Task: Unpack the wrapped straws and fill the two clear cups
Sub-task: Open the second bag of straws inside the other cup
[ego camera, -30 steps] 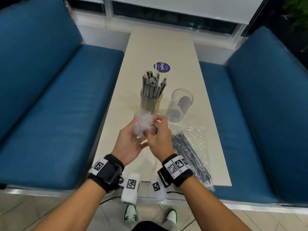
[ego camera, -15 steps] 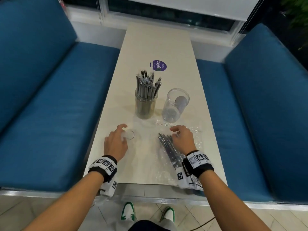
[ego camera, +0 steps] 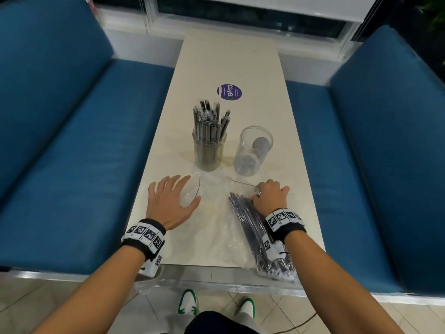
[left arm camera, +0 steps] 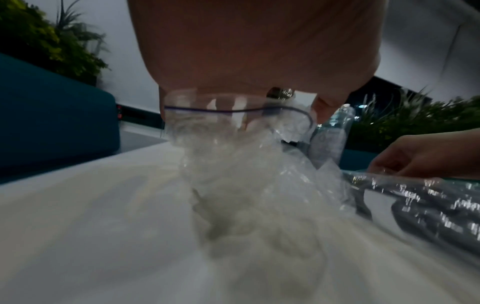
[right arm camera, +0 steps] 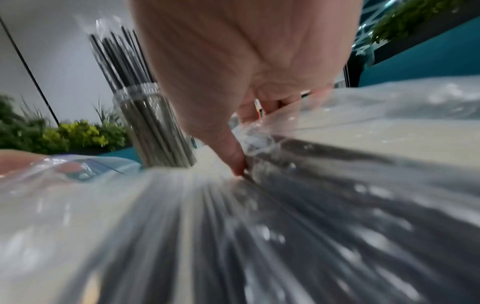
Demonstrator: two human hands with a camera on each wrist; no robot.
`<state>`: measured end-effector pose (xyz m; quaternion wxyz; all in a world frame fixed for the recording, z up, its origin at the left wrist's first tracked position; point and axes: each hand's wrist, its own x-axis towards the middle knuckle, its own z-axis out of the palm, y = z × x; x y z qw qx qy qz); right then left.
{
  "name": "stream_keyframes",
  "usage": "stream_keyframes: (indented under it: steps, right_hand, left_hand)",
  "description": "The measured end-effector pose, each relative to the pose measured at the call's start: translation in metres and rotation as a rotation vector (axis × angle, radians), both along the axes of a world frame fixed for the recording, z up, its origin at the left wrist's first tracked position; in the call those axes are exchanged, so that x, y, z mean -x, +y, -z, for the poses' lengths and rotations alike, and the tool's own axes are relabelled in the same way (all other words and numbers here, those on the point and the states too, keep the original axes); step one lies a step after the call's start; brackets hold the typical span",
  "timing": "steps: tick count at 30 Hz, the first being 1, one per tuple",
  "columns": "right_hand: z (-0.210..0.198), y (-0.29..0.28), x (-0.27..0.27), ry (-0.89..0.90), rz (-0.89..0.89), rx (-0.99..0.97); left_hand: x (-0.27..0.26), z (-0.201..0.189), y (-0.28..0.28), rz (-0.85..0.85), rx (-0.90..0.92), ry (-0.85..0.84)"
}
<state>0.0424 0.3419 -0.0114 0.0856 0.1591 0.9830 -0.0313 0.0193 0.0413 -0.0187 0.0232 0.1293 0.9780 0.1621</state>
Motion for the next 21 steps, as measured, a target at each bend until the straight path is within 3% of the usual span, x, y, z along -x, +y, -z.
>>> stream_keyframes:
  steps: [6, 9, 12, 16, 21]
  right_hand:
    - [-0.071, 0.01, -0.001, 0.106, 0.108, 0.264]
    - [-0.11, 0.008, -0.008, 0.166, 0.112, 0.387]
    - [-0.142, 0.001, -0.018, 0.229, 0.063, 0.432]
    - [-0.166, -0.015, -0.033, 0.229, 0.011, 0.452]
    - [-0.171, -0.037, -0.054, 0.21, -0.05, 0.49]
  left_hand:
    - [0.005, -0.04, 0.021, 0.055, -0.226, 0.379]
    - [0.005, -0.062, 0.043, 0.102, -0.371, 0.452]
    - [0.001, -0.086, 0.067, 0.157, -0.61, 0.282]
    - [-0.001, -0.116, 0.096, 0.051, -0.938, -0.078]
    - [-0.006, -0.132, 0.12, 0.046, -0.985, -0.302]
